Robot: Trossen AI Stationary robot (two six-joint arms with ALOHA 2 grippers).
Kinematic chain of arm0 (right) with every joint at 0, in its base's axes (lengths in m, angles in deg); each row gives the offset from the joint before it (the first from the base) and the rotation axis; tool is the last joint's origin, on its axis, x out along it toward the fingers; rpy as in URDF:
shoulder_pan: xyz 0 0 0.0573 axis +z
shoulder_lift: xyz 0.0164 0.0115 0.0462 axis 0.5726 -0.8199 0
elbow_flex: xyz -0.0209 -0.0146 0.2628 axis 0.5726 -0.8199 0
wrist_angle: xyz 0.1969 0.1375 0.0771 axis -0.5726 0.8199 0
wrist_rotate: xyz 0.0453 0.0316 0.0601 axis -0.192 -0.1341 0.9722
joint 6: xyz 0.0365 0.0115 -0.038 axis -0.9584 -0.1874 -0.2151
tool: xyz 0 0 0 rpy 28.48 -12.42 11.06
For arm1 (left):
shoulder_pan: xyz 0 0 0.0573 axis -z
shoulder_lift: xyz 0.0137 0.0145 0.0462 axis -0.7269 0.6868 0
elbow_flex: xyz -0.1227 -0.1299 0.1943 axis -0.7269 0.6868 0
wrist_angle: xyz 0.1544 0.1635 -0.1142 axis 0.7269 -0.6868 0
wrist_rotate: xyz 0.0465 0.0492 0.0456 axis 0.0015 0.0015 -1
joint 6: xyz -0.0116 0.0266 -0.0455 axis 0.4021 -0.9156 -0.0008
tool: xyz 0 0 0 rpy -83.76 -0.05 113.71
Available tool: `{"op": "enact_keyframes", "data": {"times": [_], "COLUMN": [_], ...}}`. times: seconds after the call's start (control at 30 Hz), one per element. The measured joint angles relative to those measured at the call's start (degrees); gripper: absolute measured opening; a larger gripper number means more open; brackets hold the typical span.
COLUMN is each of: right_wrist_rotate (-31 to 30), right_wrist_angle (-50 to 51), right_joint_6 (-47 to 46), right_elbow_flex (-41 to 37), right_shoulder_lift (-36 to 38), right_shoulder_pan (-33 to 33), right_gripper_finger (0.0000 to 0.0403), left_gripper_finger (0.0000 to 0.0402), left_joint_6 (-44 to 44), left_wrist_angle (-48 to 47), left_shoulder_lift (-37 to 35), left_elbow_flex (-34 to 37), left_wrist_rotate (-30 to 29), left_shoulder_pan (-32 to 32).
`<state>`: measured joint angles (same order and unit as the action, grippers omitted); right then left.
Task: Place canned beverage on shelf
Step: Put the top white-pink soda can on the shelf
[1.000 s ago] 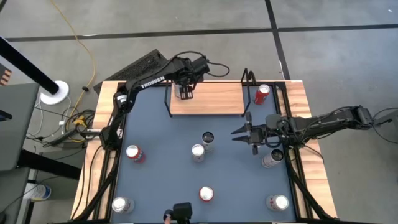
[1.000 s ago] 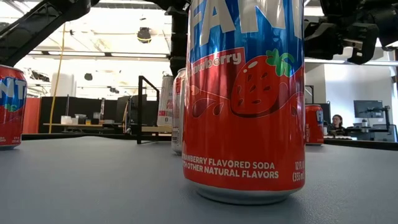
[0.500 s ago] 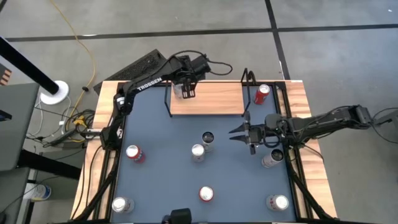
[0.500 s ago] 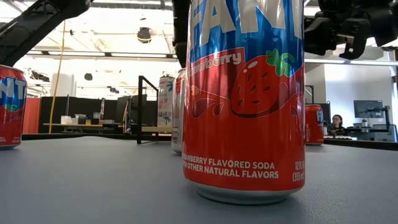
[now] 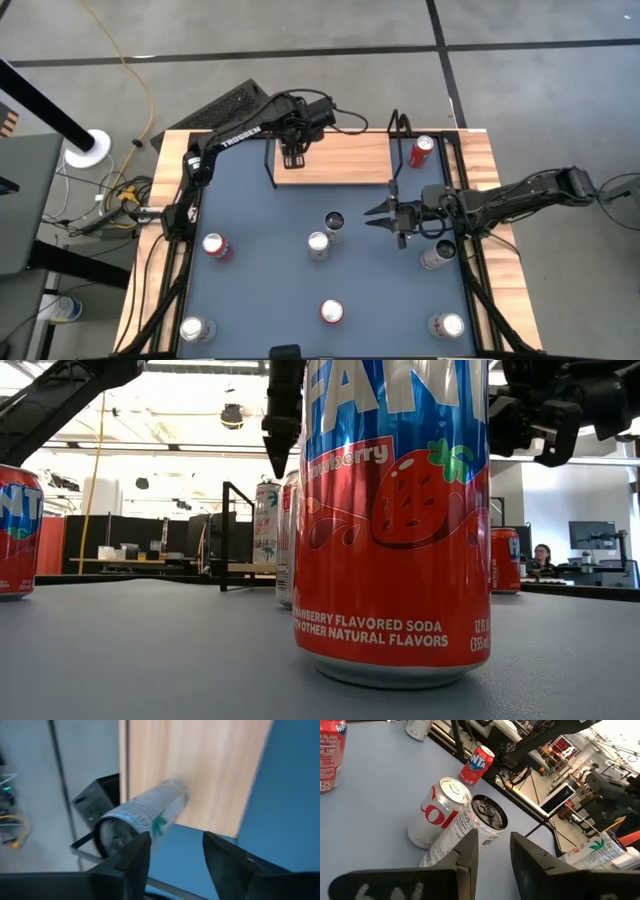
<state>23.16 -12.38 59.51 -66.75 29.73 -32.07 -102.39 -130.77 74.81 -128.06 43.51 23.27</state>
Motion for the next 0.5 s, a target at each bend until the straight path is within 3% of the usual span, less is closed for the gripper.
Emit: {"op": "enact_keyframes", "data": {"times": [0.1, 0.3, 0.5], "right_wrist_rotate": [0.00, 0.00, 0.00], "right_wrist_angle": [0.30, 0.36, 0.36], "right_joint_6": [0.00, 0.00, 0.00], "right_elbow_flex": [0.01, 0.02, 0.00], "right_shoulder_lift": [0.02, 0.02, 0.02], "right_shoulder_pan": [0.00, 0.00, -0.01], "right_gripper_finger": [0.0111, 0.0111, 0.0111], "left_gripper_finger": [0.0133, 0.0087, 0.0010], "left_joint_6": [0.44, 1.89, 0.65], "left_wrist_angle": [-0.03, -0.03, -0.04], "left_shoulder_lift": [-0.04, -0.06, -0.07], "left_elbow_flex": [0.00, 0.00, 0.00], "left_wrist_rotate": [-3.41, -3.14, 8.31], "left_shoulder_pan": [-0.33, -1.42, -1.98]}}
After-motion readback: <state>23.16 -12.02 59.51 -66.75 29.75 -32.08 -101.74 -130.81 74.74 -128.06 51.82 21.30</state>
